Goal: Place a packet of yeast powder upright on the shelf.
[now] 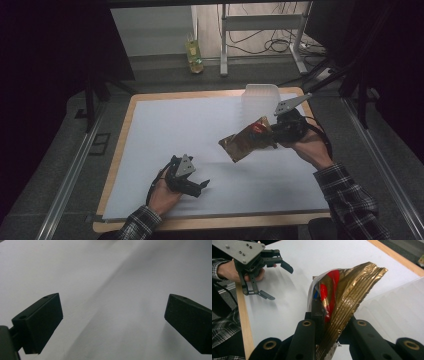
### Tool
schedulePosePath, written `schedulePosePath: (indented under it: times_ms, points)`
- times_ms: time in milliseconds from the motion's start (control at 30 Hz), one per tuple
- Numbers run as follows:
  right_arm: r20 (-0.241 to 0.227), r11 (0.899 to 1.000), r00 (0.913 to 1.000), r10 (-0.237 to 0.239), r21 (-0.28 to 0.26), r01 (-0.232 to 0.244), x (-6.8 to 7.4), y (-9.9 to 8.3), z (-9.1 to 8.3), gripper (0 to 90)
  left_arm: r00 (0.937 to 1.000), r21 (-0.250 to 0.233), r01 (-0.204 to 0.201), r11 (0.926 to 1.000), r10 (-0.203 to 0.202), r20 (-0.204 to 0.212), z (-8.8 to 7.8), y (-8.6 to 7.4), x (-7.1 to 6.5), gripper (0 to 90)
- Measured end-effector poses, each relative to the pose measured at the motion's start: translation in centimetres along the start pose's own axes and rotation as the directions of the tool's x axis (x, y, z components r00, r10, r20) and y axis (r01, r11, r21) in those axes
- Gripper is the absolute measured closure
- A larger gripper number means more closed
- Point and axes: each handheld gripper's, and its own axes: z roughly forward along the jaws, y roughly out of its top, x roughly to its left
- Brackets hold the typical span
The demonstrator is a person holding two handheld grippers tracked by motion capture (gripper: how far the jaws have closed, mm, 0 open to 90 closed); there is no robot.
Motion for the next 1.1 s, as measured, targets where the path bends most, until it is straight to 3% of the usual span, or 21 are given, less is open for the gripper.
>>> schedulePosePath:
  times_ms: [167,467,900,1100]
  points:
    - [-0.003,0.999,0.9991,-0.042,0.011,0.042,-0.3,0.9,-0.7,79.6,0.9996,-0.006,0.001,1.0,-0.001,-0.03,-0.2,0.0,0.1,0.0]
    - [0.028,0.998,0.9979,-0.059,0.011,0.058,-1.3,1.9,-2.0,79.6,0.9991,-0.018,0.021,0.9996,-0.021,-0.035,-0.4,-0.1,0.3,0.0]
    - [0.125,0.996,0.9886,-0.085,0.013,0.084,-4.0,3.1,-4.8,80.1,0.9992,-0.021,0.016,0.9996,-0.017,-0.037,-0.7,-0.2,0.6,0.0]
    - [0.166,0.997,0.9832,-0.075,0.009,0.075,-5.6,3.6,-5.9,80.4,0.999,-0.019,0.019,0.9996,-0.02,-0.039,-0.8,-0.3,0.7,0.0]
